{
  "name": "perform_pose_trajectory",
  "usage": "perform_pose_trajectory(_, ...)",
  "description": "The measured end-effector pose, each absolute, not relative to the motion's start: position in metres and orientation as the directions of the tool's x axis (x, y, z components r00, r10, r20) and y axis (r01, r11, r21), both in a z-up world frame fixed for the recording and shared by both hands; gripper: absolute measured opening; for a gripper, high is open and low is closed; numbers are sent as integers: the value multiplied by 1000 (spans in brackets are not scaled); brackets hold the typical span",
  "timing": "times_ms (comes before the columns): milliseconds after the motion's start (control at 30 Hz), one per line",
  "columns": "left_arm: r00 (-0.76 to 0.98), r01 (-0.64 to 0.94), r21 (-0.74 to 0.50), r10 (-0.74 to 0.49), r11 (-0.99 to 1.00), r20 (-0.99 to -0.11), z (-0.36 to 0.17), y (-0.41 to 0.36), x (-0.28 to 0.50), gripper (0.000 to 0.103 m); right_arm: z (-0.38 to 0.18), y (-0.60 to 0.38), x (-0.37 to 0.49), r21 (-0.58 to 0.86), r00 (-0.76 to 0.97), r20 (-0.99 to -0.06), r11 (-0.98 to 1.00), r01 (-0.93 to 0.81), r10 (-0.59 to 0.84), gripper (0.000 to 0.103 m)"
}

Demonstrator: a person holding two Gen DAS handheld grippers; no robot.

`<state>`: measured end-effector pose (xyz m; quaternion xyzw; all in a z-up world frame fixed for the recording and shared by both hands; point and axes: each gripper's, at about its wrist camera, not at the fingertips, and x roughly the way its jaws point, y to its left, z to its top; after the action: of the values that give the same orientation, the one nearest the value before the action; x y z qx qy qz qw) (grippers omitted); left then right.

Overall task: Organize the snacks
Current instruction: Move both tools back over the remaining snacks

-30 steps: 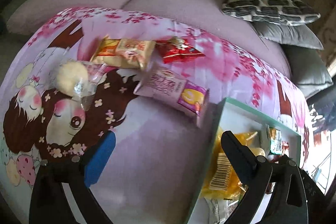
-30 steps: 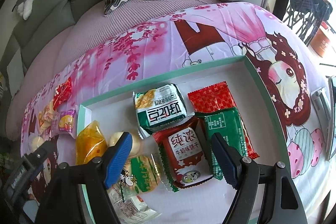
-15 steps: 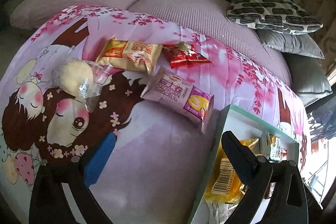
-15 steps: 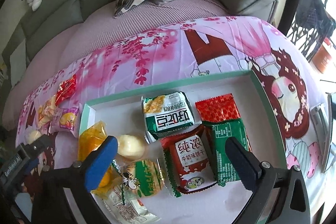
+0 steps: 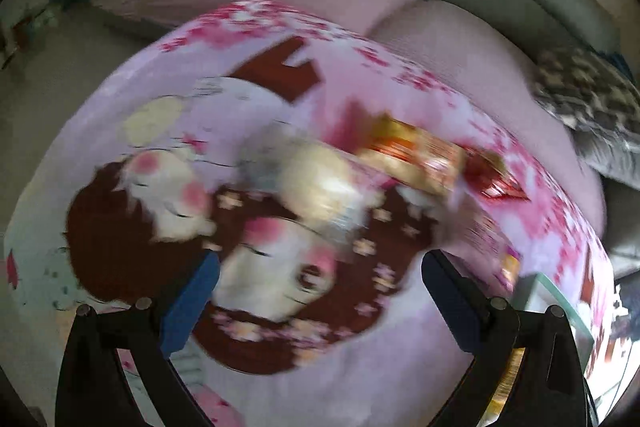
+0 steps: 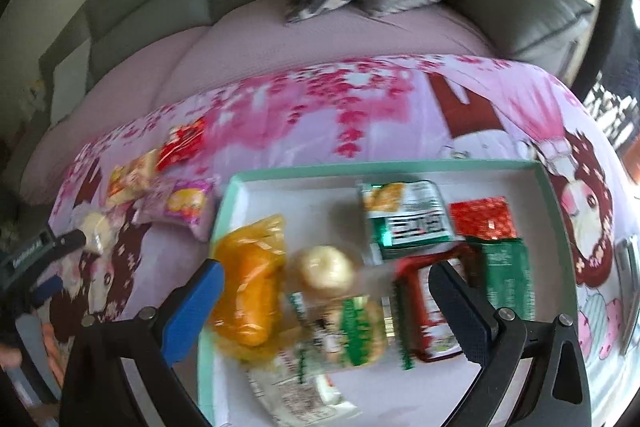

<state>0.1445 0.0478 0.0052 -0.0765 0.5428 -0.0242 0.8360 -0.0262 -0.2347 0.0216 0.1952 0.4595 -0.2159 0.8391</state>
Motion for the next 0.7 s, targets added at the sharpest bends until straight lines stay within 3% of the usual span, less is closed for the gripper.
perform_pose_trajectory(333,410,-149,-154,-81,977,-908,0,102,160,101,21,-181,-2,112,526,-842,915,388,-120,103)
perform_pose_trajectory(700,401,87,-145,-168,986,-901,-7,60,184,101,16,-170,60,39,496,-861,957,286,-113,103)
